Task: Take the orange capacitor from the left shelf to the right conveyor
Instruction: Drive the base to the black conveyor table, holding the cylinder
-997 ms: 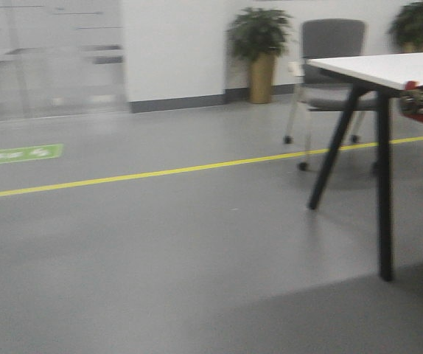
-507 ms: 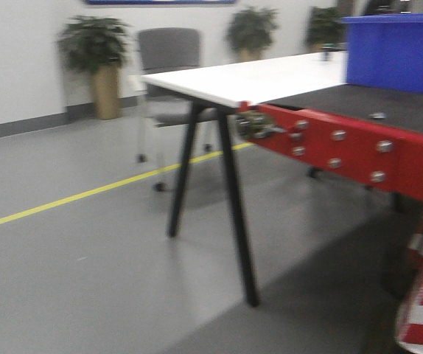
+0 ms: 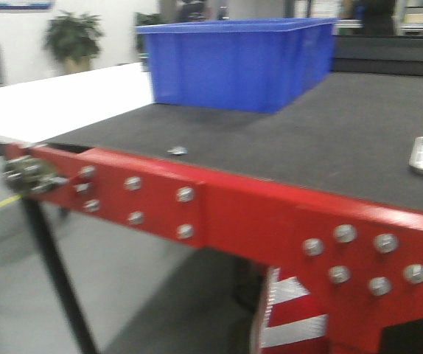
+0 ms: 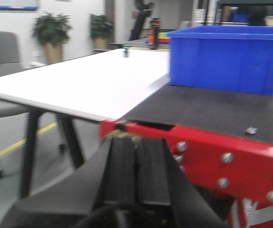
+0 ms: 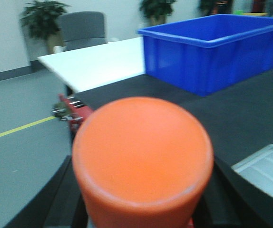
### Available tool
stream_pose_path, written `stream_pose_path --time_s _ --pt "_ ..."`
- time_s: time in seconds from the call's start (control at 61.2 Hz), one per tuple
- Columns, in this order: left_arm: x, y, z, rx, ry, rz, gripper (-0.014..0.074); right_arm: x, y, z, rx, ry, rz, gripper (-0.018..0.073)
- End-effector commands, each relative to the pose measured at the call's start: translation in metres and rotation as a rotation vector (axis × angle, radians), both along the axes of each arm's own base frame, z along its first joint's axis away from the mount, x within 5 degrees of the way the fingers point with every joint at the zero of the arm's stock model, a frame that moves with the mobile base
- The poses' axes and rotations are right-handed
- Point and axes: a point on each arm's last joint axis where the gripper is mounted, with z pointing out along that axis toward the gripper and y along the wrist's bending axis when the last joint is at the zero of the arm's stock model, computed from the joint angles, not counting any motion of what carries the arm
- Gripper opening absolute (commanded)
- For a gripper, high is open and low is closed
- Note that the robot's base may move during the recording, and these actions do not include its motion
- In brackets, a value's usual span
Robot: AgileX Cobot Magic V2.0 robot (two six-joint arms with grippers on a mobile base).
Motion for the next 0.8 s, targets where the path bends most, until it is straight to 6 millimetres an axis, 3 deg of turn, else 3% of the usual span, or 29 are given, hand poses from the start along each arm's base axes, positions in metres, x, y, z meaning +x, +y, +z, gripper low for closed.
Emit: stream_pose_path --time_s 0.0,0.784 --pt "-0.0005 -0.0002 0.0094 -0.012 -0.084 -0.005 -0.0105 -0.0006 0.0004 0.0154 0.028 -0.097 0.005 0.0057" --pt "-0.0005 -0.0002 0.0094 -0.012 -0.084 -0.005 -0.0105 -0.0006 0.0004 0.0154 0.028 -0.097 0.005 0.0057"
